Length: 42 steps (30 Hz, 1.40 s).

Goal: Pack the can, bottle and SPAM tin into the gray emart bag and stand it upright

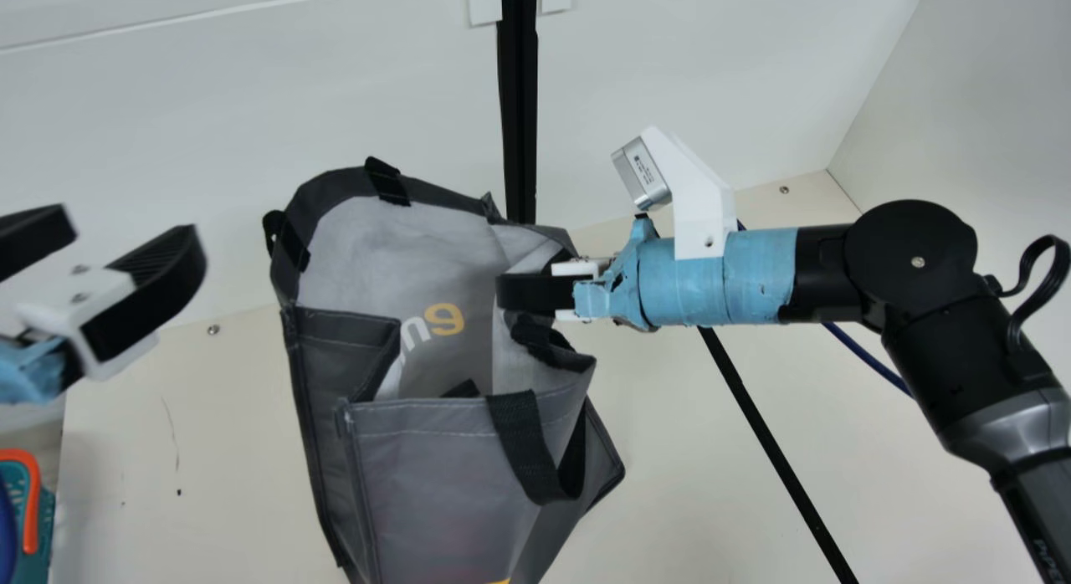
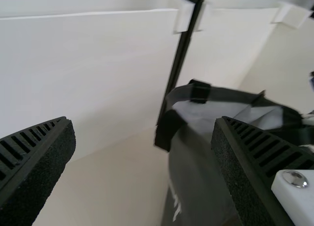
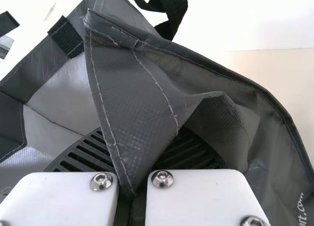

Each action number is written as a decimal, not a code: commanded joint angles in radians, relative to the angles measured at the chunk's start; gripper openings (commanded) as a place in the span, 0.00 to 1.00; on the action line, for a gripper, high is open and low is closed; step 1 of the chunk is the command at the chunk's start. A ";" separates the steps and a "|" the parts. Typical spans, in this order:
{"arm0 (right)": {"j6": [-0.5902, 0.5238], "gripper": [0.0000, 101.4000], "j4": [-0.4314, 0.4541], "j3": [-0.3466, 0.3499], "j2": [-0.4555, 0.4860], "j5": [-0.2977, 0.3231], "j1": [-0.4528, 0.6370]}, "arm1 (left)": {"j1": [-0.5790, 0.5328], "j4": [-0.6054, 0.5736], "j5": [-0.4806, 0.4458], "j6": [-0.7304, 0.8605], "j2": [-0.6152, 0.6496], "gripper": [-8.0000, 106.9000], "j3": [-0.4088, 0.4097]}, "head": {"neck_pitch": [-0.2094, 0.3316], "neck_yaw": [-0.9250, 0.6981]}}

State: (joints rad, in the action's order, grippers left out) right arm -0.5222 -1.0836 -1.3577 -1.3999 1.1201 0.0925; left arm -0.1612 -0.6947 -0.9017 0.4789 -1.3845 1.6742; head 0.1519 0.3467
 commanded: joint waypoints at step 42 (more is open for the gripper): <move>0.036 0.00 0.035 0.020 0.027 -0.002 0.012 | 0.003 0.717 -0.094 -0.403 0.169 0.85 -0.130 | 0.023 0.002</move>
State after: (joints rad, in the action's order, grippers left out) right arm -0.4922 -1.0595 -1.3390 -1.3720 1.1145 0.1023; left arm -0.1584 0.0227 -0.9954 0.0761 -1.2155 1.5444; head 0.1519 0.3467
